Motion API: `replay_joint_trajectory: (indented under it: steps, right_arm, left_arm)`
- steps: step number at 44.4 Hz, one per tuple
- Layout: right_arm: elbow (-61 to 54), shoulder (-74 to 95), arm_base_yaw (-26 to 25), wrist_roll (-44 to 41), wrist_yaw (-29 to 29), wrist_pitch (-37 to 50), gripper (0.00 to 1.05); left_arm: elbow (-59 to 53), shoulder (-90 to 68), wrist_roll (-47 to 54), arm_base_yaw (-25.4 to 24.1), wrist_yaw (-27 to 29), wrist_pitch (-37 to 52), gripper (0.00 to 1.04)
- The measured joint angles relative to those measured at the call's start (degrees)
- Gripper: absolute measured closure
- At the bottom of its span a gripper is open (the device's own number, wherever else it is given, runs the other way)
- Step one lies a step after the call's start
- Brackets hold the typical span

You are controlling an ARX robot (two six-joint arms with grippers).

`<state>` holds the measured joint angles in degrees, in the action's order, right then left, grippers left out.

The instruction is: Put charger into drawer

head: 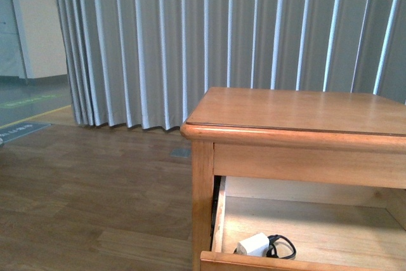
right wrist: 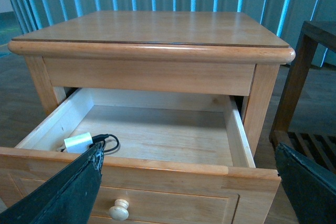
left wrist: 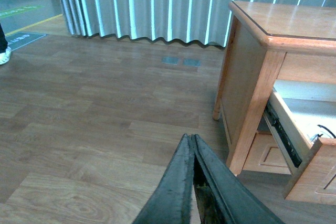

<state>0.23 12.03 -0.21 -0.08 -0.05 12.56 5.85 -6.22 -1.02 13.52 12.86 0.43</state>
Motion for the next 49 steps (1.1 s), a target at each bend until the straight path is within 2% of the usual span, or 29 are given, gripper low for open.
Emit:
replay_joint_trajectory:
  steps: [5,8,11,49]
  right_arm:
    - [0.00,0.00,0.00,0.00,0.00,0.00,0.08]
    - [0.00,0.00,0.00,0.00,0.00,0.00,0.08]
    - [0.00,0.00,0.00,0.00,0.02,0.00,0.08]
    - [0.00,0.00,0.00,0.00,0.00,-0.04,0.08]
  left_arm:
    - [-1.25,1.49,0.24,-3.76,-3.65,-0.20,1.01]
    - [-1.86,2.56,0.57,-10.08,-11.54,-0.72,1.01]
    - [-2.36,3.08,0.57,-13.07,-12.02,-0.76,1.01]
    - [-5.16,6.03,0.61,-13.31,-12.70,-0.68,1.01]
